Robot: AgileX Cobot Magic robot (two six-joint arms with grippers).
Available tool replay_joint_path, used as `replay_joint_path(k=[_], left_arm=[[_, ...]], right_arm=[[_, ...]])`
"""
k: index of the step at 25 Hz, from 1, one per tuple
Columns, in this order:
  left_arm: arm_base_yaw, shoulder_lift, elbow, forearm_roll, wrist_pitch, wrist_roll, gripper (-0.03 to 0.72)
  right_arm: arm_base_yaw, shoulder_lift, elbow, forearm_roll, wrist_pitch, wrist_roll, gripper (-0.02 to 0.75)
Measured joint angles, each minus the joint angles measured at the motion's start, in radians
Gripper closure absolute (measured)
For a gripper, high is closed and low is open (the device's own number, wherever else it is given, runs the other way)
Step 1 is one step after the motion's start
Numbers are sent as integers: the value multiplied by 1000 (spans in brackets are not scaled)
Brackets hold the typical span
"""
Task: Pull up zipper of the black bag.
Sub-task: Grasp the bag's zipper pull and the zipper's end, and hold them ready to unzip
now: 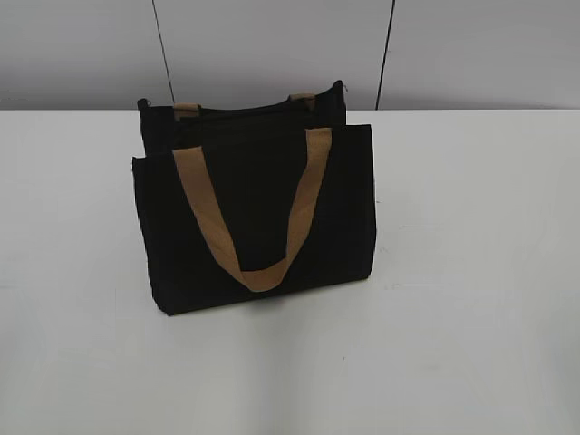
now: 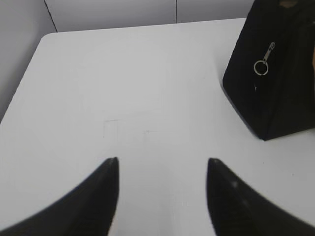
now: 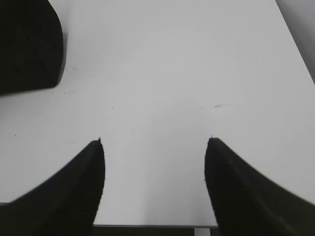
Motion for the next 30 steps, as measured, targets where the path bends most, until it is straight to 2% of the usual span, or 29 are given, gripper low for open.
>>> replay_joint_path(k=[2, 4, 6, 9, 11, 15, 23, 30], left_arm=[[0, 0, 0, -1, 0, 7, 92], [0, 0, 0, -3, 0, 9, 29], [0, 0, 0, -4, 0, 11, 19], [0, 0, -4, 4, -14, 11, 52], [0, 0, -17, 17, -101, 11, 81], [0, 69, -33, 38, -418, 11, 100], [0, 474, -23, 77, -995, 11, 102], [0, 885, 172, 155, -1724, -43, 104]], right_arm=[[0, 0, 0, 0, -1, 0, 244], [0, 0, 0, 0, -1, 0, 244], [0, 0, 0, 0, -1, 0, 244], [0, 0, 0, -1, -1, 0, 244], [0, 0, 0, -1, -1, 0, 244], [0, 0, 0, -1, -1, 0, 244], [0, 0, 0, -1, -1, 0, 244], [0, 0, 0, -1, -1, 0, 244]])
